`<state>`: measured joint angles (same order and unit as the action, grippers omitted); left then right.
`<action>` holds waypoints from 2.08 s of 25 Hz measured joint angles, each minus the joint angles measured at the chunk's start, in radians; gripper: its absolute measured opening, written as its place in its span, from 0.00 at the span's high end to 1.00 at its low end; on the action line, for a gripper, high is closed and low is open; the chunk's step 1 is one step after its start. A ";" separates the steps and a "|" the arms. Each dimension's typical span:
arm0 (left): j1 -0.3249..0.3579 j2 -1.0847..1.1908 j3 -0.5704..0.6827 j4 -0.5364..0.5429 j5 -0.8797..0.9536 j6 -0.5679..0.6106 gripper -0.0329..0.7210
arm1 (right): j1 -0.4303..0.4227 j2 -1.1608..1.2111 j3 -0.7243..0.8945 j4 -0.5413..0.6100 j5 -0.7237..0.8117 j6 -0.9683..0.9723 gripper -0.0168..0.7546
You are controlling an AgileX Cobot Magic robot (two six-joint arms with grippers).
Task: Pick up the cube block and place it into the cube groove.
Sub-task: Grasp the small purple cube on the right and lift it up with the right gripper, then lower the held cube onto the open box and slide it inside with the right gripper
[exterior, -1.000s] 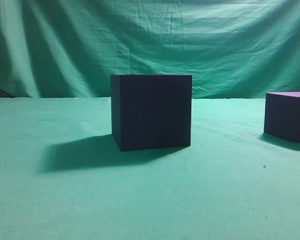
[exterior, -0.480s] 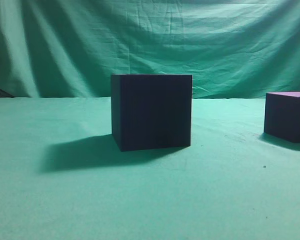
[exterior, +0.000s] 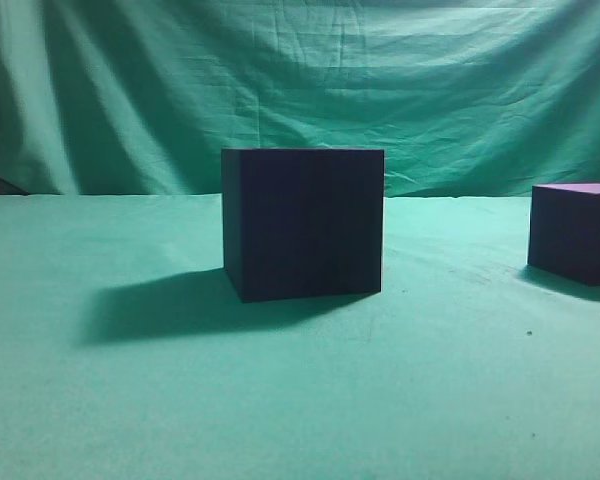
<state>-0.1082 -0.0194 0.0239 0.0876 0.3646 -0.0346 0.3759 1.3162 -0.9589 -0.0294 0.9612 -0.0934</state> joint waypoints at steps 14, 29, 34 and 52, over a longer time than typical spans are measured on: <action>0.000 0.000 0.000 0.000 0.000 0.000 0.96 | 0.000 0.330 -0.110 -0.032 -0.069 0.146 0.22; 0.000 0.000 0.000 0.000 0.000 0.000 0.96 | -0.002 0.403 -0.120 -0.102 -0.117 0.227 0.41; 0.000 0.000 0.000 0.000 0.000 0.000 0.96 | 0.001 0.372 -0.231 -0.049 -0.016 0.235 0.41; 0.000 0.000 0.000 0.000 0.000 0.000 0.96 | 0.458 0.419 -0.545 -0.019 0.167 0.483 0.41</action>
<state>-0.1082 -0.0194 0.0239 0.0876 0.3646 -0.0346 0.8340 1.7357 -1.5042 -0.0484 1.1277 0.3894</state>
